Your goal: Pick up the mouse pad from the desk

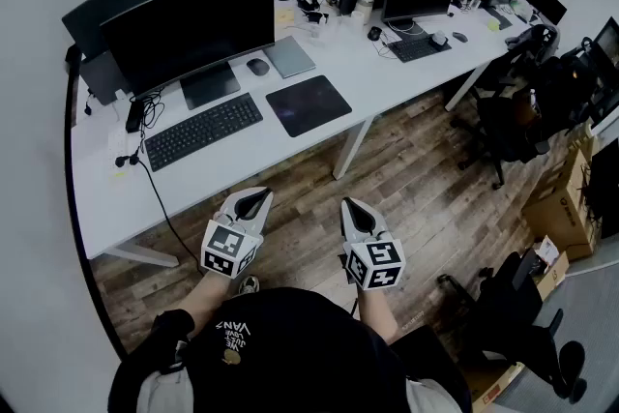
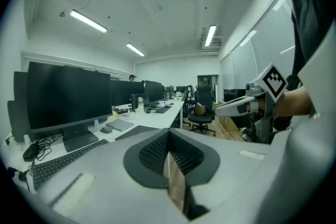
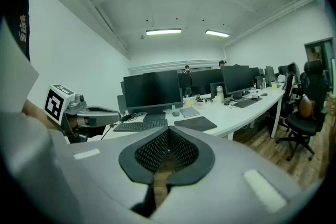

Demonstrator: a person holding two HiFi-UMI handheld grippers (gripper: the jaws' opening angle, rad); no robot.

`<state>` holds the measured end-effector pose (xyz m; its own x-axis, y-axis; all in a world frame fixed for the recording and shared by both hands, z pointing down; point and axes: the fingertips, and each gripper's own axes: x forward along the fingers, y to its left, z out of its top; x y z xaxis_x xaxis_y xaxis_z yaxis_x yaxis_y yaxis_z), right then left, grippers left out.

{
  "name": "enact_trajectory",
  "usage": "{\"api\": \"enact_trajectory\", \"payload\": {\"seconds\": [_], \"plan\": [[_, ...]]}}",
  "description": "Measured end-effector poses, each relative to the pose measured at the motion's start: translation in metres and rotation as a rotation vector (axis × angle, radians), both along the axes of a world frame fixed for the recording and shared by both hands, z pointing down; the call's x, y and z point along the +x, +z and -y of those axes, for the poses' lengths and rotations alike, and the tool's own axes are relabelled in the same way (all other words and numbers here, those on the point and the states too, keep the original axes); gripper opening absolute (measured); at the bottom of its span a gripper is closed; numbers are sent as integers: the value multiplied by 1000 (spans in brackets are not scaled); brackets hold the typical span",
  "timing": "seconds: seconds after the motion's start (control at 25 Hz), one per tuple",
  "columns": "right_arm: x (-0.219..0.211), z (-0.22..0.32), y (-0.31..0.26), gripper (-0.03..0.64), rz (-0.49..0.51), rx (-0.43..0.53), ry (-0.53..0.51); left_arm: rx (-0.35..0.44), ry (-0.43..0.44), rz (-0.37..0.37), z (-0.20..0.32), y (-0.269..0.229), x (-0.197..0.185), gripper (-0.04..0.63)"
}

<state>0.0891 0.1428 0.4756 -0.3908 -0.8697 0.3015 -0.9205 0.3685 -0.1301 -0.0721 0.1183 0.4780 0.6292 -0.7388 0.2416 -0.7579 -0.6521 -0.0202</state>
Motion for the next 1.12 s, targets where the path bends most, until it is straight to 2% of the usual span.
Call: {"api": "enact_trajectory", "payload": {"seconds": [0.28, 0.32, 0.36, 0.4, 0.44, 0.48, 0.76, 1.12], "plan": [[16, 2, -2, 5, 86, 35, -22, -17, 20, -48, -5, 2, 28, 3], [20, 2, -2, 6, 81, 36, -18, -22, 17, -56, -7, 3, 33, 25], [25, 1, -1, 28, 81, 34, -16, -26, 9, -65, -9, 3, 37, 71], [29, 1, 0, 117, 88, 30, -14, -30, -1, -74, -10, 3, 40, 166], [34, 1, 2, 181, 96, 26, -12, -34, -9, -82, -12, 4, 42, 210], [38, 0, 4, 200, 100, 21, -10, -40, -15, -88, -14, 6, 45, 214], [60, 3, 22, 209, 107, -15, 27, -135, -27, -61, -7, 37, 51, 270], [62, 70, 31, 209, 74, -45, 113, -146, 33, -68, 78, 43, 46, 279]]}}
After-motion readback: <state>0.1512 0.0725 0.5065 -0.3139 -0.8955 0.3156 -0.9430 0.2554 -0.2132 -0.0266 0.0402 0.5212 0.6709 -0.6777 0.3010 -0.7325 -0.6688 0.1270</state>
